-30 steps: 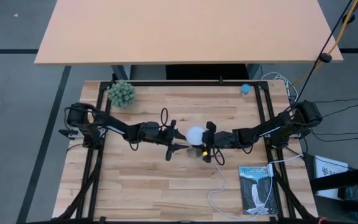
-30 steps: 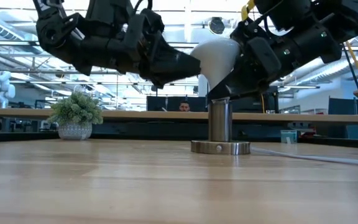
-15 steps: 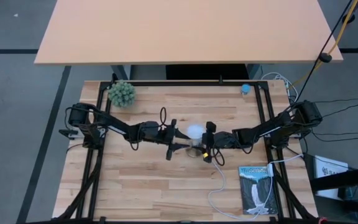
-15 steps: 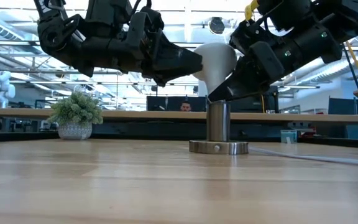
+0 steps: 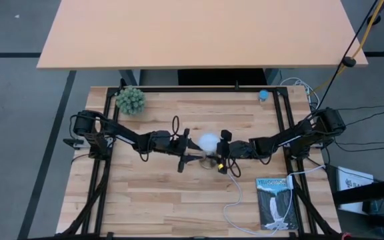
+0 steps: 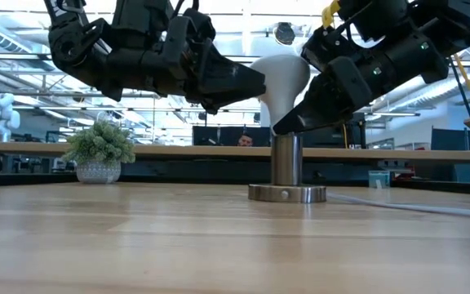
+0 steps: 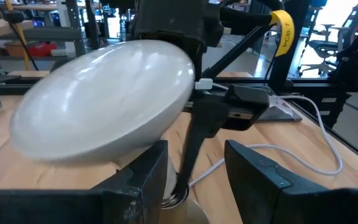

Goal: Screw lightbulb
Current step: Insert the light bulb into the lamp

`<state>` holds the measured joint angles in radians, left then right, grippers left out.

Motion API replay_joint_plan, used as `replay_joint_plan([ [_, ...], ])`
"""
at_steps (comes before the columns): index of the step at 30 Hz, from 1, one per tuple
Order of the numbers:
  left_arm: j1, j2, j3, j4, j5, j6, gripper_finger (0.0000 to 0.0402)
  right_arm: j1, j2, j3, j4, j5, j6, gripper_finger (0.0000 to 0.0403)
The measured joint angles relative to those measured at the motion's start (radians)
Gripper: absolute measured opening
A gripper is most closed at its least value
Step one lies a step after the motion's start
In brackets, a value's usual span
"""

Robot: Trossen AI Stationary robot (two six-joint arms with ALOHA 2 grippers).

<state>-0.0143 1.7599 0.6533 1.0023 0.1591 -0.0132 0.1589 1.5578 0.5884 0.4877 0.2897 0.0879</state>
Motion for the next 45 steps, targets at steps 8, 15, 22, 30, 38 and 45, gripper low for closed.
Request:
replay_joint_plan([
  [8, 0.000, 0.000, 0.000, -0.014, 0.004, -0.003, 0.0165, 0.000, 0.000, 0.000, -0.017, 0.001, -0.002, 0.0132],
  [15, 0.034, -0.002, 0.000, -0.084, -0.020, 0.012, 0.0165, 0.001, 0.000, 0.001, -0.030, -0.009, -0.005, 0.0152],
  [22, 0.072, -0.002, 0.000, -0.042, 0.038, 0.004, 0.0165, 0.001, -0.001, 0.002, -0.045, -0.010, 0.012, 0.0151],
  [30, 0.074, -0.001, -0.001, -0.010, 0.089, 0.000, 0.0165, 0.002, -0.001, 0.002, -0.049, -0.010, 0.030, 0.0175],
  [38, 0.071, 0.000, 0.002, 0.002, 0.118, -0.003, 0.0165, 0.002, -0.001, 0.005, -0.054, -0.010, -0.002, 0.0178],
  [45, 0.072, 0.001, 0.007, -0.018, 0.118, -0.003, 0.0165, 0.002, -0.002, 0.061, -0.169, -0.009, -0.004, 0.0178],
])
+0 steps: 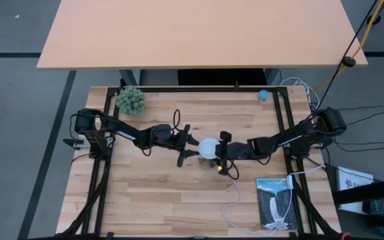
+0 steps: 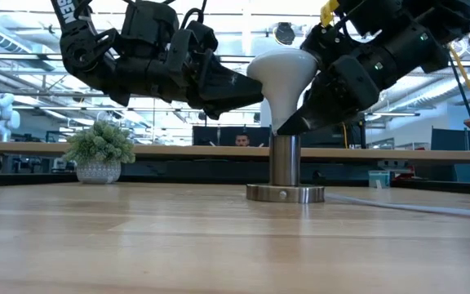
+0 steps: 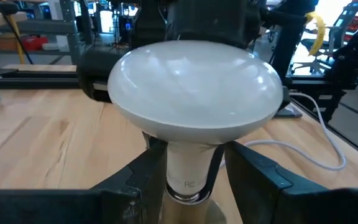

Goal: Screw lightbulb
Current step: Insert the light bulb into the lamp

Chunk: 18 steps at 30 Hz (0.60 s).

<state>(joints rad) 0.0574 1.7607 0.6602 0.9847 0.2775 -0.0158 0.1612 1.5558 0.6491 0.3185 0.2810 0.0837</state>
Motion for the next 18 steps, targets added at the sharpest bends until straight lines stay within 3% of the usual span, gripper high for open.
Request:
replay_joint_plan([
  [18, -0.002, 0.000, 0.005, -0.031, -0.001, -0.004, 0.0165, 0.010, -0.004, 0.048, -0.101, 0.003, 0.041, 0.0178],
])
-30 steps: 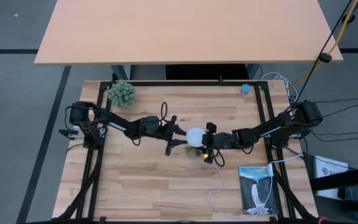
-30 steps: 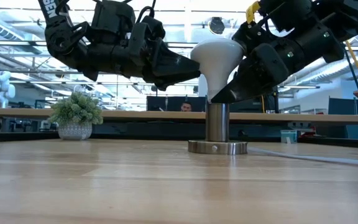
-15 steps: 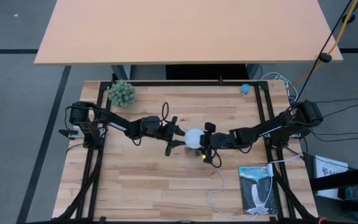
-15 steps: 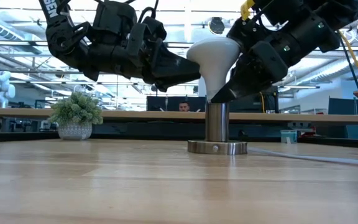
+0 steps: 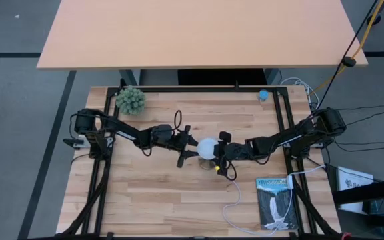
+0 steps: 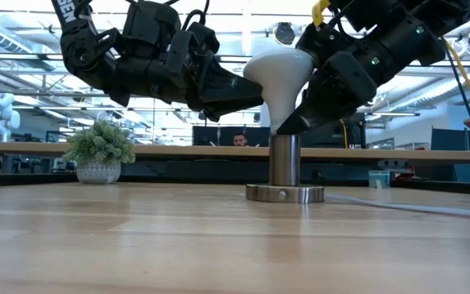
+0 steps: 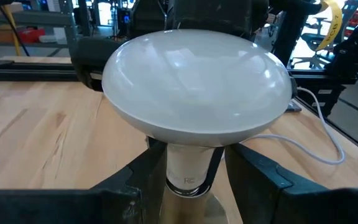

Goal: Screw lightbulb
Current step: Insert the light bulb into the lamp

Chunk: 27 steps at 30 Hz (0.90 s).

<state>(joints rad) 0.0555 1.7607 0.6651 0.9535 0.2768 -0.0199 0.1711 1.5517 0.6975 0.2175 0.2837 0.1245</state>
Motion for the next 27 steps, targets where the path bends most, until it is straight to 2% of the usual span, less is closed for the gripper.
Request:
replay_joint_plan([
  [8, -0.005, -0.002, 0.005, 0.028, 0.002, 0.000, 0.0165, 0.007, -0.083, -0.001, -0.093, -0.001, 0.051, 0.0178],
  [18, -0.015, -0.002, 0.003, 0.036, 0.002, 0.000, 0.0165, 0.007, -0.084, -0.001, -0.110, -0.004, 0.079, 0.0178],
  [27, -0.020, -0.002, 0.002, 0.024, 0.000, -0.001, 0.0165, 0.008, -0.084, -0.001, -0.137, -0.051, 0.112, 0.0179],
])
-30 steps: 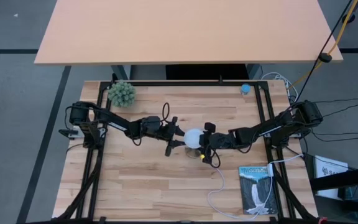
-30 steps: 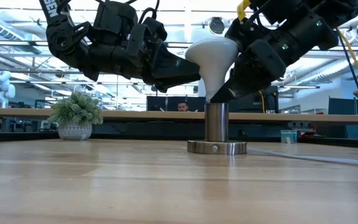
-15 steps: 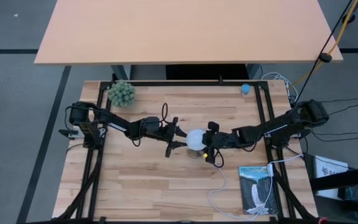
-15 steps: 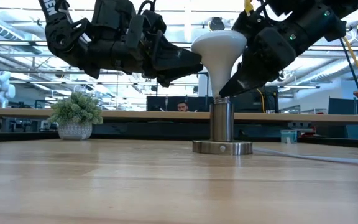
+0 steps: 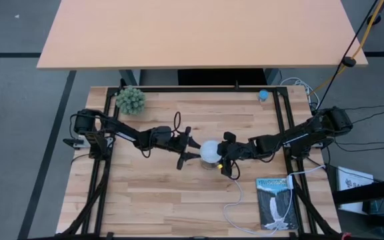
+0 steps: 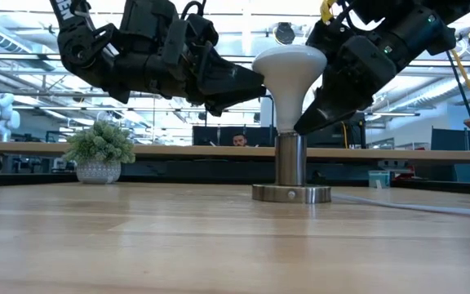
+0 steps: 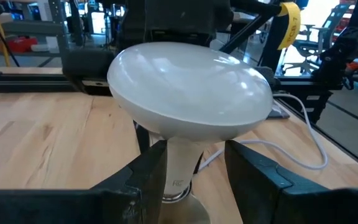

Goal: Screw lightbulb
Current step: Insert the light bulb into the lamp

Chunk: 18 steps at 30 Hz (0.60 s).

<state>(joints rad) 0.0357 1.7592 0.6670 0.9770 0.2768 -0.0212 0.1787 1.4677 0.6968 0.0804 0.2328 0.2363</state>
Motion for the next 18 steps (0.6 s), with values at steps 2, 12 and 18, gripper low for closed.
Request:
replay_joint_plan([
  [2, 0.000, 0.000, 0.000, 0.000, -0.001, -0.001, 0.0165, 0.000, 0.000, 0.000, -0.005, -0.001, 0.012, 0.0179],
  [12, 0.000, 0.000, -0.001, -0.019, -0.002, -0.003, 0.0165, 0.000, -0.031, 0.000, -0.069, -0.004, 0.014, 0.0179],
  [18, 0.000, 0.000, -0.002, -0.019, -0.002, -0.003, 0.0165, 0.000, -0.092, 0.000, -0.124, -0.004, 0.017, 0.0179],
])
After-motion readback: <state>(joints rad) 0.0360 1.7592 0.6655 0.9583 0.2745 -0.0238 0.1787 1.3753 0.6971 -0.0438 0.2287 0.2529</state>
